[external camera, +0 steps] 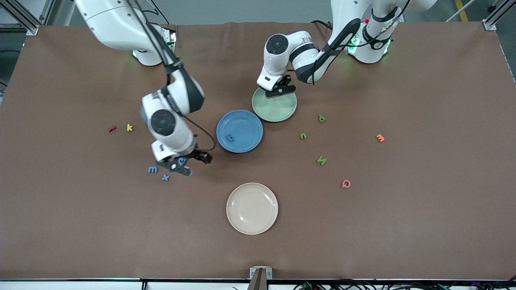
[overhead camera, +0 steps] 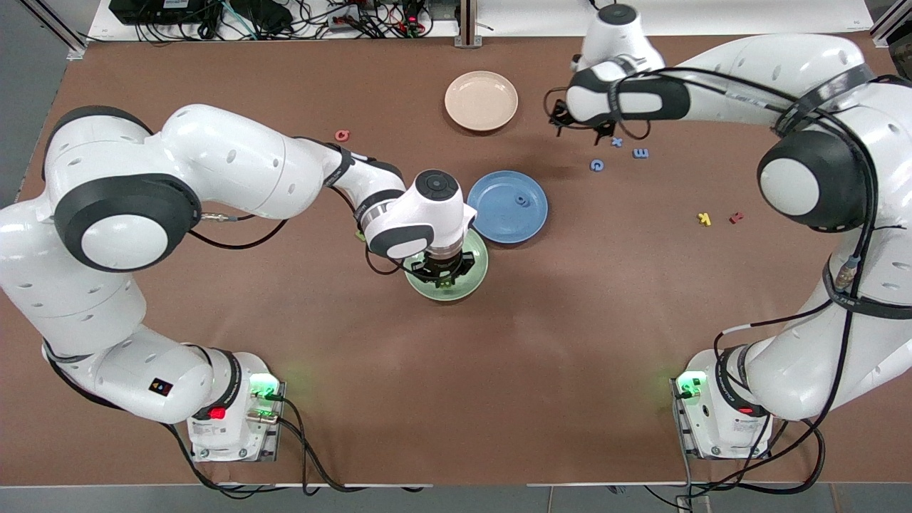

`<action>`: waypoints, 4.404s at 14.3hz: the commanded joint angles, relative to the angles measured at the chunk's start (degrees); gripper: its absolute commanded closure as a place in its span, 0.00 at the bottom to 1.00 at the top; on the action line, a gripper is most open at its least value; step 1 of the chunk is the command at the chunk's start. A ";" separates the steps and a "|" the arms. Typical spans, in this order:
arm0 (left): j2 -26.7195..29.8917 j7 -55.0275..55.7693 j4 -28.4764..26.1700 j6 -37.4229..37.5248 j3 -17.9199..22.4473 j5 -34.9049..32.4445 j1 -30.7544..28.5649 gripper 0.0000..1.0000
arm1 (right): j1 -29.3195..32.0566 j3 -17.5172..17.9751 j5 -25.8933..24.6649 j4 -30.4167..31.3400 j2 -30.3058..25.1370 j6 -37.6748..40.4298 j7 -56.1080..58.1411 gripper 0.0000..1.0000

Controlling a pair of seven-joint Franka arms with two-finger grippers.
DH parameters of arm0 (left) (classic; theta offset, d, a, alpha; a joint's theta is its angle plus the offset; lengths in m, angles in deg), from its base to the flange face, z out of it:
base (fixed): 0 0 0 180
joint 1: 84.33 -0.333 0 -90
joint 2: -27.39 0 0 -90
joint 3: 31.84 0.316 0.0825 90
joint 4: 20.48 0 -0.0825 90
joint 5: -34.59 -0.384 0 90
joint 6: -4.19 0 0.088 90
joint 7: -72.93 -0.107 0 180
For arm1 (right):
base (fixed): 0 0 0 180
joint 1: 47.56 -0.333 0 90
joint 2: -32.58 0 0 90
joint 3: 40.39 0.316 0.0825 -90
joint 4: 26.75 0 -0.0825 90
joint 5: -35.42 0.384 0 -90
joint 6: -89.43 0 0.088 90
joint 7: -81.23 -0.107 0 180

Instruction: Sort letters by color into matching plates

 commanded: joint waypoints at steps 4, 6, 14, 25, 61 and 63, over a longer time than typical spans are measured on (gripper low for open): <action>-2.12 3.37 1.68 -0.19 1.03 -4.51 0.73 0.45 | 10.76 0.90 -0.12 0.84 -0.30 -0.05 24.26 0.00; -1.95 3.28 1.86 -0.11 1.03 -4.52 0.39 0.09 | 12.26 0.81 -0.73 0.84 0.05 -0.40 27.00 0.01; 5.25 -4.43 1.77 1.47 0.59 -3.82 -8.39 0.08 | 17.28 0.90 -0.74 5.14 2.25 -9.26 35.89 0.26; 11.67 -20.27 -6.40 1.74 0.59 -3.73 -18.51 0.08 | 17.02 0.90 -0.39 9.63 3.39 -14.55 35.02 0.26; 6.14 -26.69 -15.37 -12.67 1.12 -9.61 -27.92 0.53 | 3.40 16.01 -0.04 5.76 -2.94 1.89 -23.74 0.98; 6.14 -26.69 -15.28 -12.67 1.12 -9.61 -28.27 0.59 | -0.98 16.01 -0.12 5.76 -2.94 1.27 -30.69 0.98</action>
